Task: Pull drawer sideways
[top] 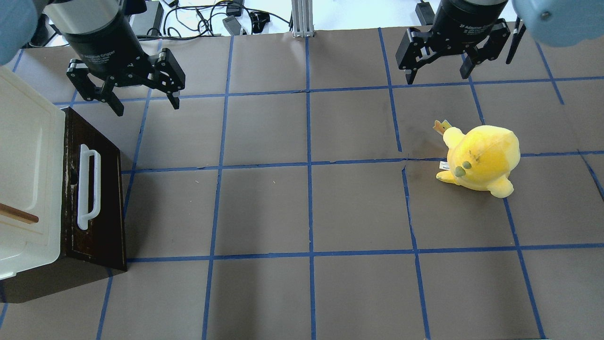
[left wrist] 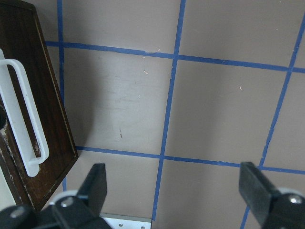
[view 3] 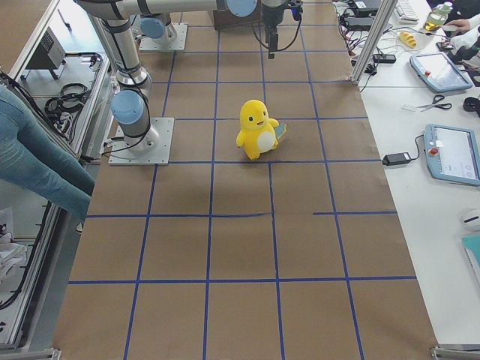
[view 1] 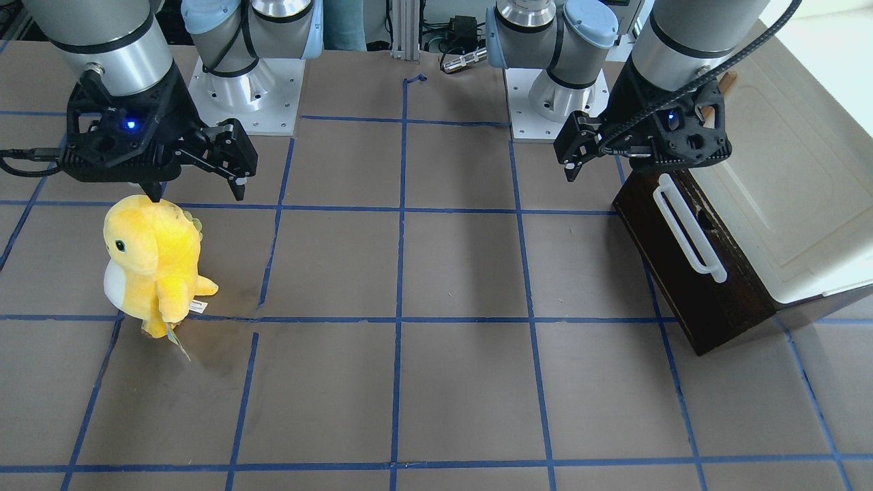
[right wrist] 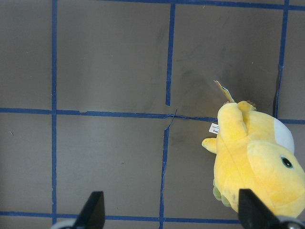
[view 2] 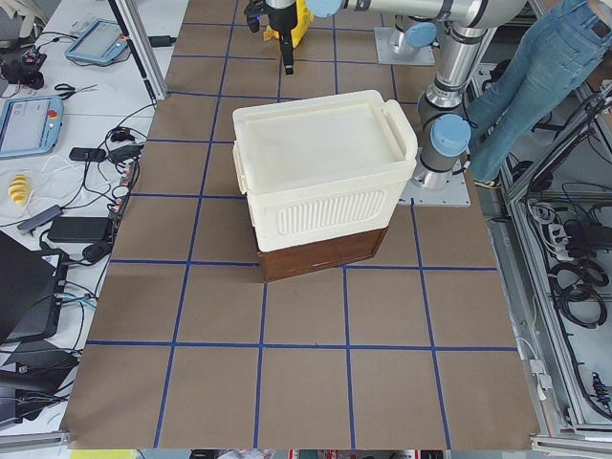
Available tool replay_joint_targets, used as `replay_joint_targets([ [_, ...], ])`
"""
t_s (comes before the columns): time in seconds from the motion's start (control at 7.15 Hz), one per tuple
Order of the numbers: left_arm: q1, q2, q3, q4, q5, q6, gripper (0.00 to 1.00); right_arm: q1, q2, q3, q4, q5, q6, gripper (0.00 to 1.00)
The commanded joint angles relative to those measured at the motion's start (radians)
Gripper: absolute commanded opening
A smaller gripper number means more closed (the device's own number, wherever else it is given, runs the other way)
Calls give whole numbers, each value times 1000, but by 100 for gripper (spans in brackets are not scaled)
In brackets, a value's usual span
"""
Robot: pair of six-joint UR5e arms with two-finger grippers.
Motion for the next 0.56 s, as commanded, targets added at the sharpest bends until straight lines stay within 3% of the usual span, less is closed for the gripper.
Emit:
replay_joint_targets([
  [0.0,-1,1,-1,-3,1,1,100,0,0,0,0,0,0,100],
  [0.42,-2,9,-12,-12,1,9,100,0,0,0,0,0,0,100],
])
